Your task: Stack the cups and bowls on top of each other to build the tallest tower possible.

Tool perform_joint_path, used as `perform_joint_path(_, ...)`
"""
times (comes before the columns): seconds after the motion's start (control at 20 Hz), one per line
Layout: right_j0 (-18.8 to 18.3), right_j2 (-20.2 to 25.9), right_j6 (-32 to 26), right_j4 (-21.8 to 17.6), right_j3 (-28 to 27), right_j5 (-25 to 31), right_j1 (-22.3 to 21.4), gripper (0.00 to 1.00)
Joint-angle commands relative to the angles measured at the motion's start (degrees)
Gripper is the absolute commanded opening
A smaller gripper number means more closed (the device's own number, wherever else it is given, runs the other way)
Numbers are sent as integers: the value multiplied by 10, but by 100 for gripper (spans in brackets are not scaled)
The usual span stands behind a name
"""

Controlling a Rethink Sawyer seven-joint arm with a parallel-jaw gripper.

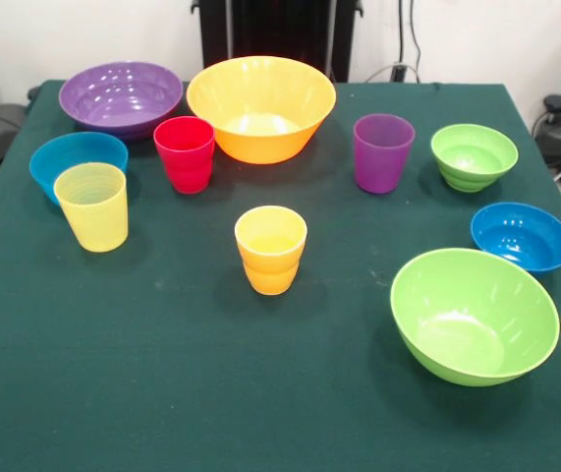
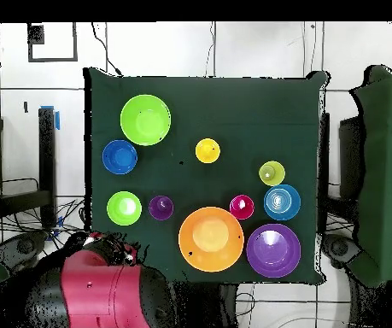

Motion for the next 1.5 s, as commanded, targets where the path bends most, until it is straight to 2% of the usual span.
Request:
perform_joint_path(0.05, -8, -1, 67, -53, -8, 3, 50, 100)
perform_joint_path(0.2, -9, 6, 72, -51, 1, -19, 61, 100)
perform_joint_path(0.3, 2, -3, 98, -55, -3, -11, 71, 100)
perform_joint_path(0.4, 5, -7, 119, -42, 3, -5, 76, 100)
perform_joint_path(0.55, 12, -15, 124, -42, 0, -8, 82, 100)
perform_joint_path(0.65, 5, -11, 111, -35, 4, -18, 81, 100)
perform_joint_path(0.85, 0, -5, 106, -31, 14, -75, 87, 100)
perform_joint_path(0.95, -24, 17, 61, -27, 30, -113, 81, 100)
perform_joint_path(1.0, -51, 37, 12, -18, 47, -125, 62, 100)
perform_joint_path(1.05, -61, 39, -14, -23, 47, -116, 50, 100)
perform_joint_path(1.1, -103, 59, -89, -27, 49, -108, 32, 100)
perform_joint_path(1.15, -132, 75, -123, -27, 50, -110, 30, 100)
perform_joint_path(1.2, -186, 113, -171, -33, 52, -136, 50, 100)
perform_joint_path(1.25, -214, 137, -187, -45, 51, -157, 68, 100)
perform_joint_path(1.3, -254, 172, -194, -70, 51, -211, 107, 100)
perform_joint_path(1.4, -280, 193, -175, -121, 39, -267, 146, 100)
perform_joint_path(1.5, -301, 211, -169, -153, 29, -277, 161, 100)
